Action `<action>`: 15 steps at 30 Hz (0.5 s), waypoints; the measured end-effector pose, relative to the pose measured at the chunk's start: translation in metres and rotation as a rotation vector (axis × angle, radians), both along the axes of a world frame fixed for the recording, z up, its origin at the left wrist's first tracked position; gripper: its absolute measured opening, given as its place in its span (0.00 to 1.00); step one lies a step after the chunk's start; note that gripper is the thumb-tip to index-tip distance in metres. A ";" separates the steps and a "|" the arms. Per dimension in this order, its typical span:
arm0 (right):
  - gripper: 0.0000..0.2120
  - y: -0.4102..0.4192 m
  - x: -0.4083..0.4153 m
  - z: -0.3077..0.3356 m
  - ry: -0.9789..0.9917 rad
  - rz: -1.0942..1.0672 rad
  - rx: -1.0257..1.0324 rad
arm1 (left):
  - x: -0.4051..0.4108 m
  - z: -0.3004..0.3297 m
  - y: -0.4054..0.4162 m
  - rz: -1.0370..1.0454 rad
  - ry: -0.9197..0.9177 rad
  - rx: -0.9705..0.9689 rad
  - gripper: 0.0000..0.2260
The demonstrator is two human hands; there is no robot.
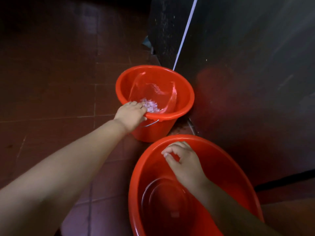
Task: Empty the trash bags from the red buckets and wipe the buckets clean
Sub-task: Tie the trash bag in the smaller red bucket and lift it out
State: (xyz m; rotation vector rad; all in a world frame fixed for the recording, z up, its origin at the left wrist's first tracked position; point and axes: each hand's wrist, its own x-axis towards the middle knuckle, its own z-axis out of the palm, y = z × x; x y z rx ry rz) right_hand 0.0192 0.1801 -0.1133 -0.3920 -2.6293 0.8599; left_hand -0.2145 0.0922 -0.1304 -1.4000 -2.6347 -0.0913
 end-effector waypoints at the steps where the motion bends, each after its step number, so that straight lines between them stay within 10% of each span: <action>1: 0.06 0.000 0.000 -0.001 0.000 0.000 -0.008 | 0.002 0.002 -0.011 -0.015 0.002 -0.011 0.15; 15: 0.06 -0.063 -0.036 0.010 0.121 0.202 -0.093 | 0.135 0.020 -0.211 0.090 0.032 0.013 0.15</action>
